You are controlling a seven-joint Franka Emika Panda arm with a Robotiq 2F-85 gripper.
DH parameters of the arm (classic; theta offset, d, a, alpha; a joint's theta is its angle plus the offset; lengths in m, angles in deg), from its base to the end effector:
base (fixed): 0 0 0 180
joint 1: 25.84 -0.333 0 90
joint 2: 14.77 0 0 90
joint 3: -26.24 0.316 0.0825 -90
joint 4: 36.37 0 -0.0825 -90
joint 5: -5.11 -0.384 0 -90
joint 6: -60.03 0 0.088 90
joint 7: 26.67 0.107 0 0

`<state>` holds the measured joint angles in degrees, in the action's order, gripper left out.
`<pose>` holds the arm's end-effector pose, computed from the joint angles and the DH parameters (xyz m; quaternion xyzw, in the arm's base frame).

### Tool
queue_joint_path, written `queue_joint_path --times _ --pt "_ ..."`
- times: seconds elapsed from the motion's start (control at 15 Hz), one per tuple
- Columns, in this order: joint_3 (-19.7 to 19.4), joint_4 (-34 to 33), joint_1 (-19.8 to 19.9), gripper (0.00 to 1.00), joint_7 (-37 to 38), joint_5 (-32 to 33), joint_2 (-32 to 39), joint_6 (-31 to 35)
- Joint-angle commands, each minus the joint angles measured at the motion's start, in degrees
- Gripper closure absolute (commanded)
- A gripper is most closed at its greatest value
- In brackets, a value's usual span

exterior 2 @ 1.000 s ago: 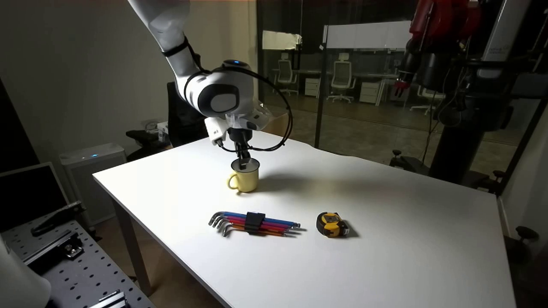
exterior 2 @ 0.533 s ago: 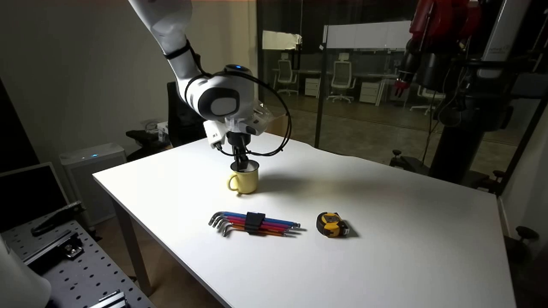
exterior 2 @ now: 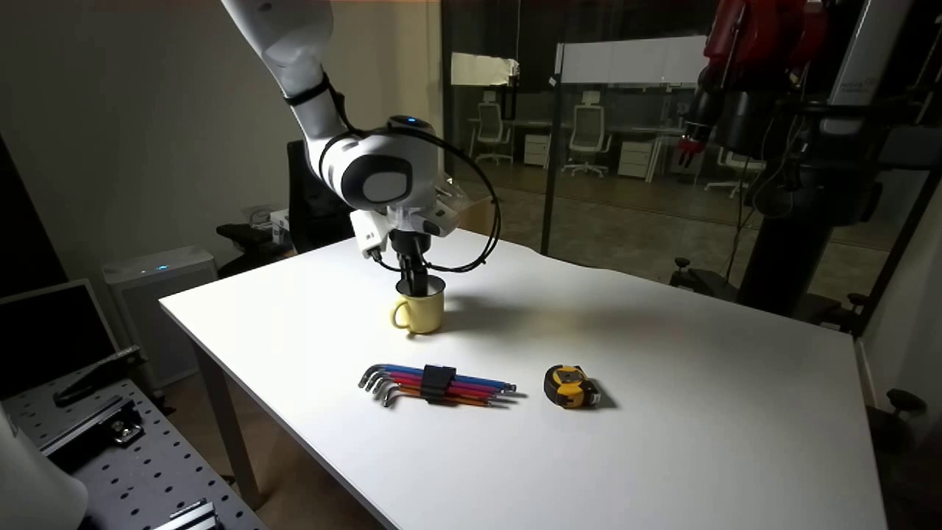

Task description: Move the cup to the right

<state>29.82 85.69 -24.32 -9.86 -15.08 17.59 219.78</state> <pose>0.5743 0.0056 0.1455 -0.9518 0.2915 -0.0295 0.0906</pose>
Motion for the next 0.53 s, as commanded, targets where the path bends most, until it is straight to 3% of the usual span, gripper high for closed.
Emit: queue_joint_path --times 0.0,0.47 --pt "-1.51 0.32 -1.50 0.00 1.10 0.84 -2.61 -1.03" --pt "-2.96 5.39 -5.42 0.00 3.27 2.68 -12.98 -0.68"
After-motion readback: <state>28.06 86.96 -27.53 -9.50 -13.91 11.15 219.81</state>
